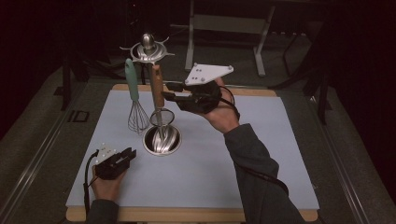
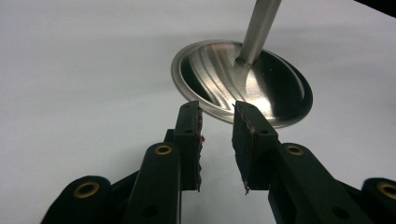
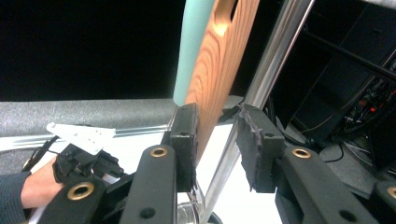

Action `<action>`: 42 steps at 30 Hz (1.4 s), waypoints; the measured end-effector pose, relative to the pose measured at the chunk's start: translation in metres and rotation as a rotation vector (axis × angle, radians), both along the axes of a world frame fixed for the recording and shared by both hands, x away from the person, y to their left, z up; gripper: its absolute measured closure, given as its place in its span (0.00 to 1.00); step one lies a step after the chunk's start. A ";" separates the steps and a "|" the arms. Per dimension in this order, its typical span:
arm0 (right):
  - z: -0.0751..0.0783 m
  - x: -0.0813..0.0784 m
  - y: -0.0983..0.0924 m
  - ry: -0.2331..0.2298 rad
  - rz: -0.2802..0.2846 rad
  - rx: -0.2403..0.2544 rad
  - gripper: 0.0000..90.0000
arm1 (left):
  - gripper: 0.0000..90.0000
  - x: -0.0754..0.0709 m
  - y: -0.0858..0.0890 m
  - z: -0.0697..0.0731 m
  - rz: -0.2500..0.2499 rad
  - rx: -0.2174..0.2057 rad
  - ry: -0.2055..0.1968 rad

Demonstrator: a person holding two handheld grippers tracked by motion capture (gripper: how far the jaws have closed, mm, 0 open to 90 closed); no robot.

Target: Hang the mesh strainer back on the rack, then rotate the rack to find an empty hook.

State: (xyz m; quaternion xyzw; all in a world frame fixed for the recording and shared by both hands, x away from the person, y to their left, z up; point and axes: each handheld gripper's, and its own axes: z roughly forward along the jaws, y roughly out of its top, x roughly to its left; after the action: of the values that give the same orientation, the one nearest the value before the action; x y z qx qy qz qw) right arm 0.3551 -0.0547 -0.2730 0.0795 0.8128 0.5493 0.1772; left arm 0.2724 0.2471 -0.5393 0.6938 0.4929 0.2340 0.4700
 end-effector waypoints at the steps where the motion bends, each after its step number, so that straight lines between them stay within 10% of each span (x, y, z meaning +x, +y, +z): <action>1: 0.000 0.000 0.000 0.000 0.000 0.000 0.76 | 0.80 0.000 0.000 0.000 0.000 0.000 0.000; 13: 0.011 0.004 0.004 0.002 -0.036 0.047 0.79 | 0.80 0.000 0.000 0.000 -0.002 -0.001 0.000; 42: -0.020 0.005 -0.023 0.007 -0.063 -0.098 0.78 | 0.82 -0.003 0.000 0.002 0.015 -0.003 -0.032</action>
State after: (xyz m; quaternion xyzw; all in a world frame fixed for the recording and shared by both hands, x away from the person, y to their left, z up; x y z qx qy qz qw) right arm 0.3602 -0.0774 -0.2927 0.0981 0.8364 0.5027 0.1953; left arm 0.2690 0.2473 -0.5368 0.6856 0.4909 0.2480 0.4770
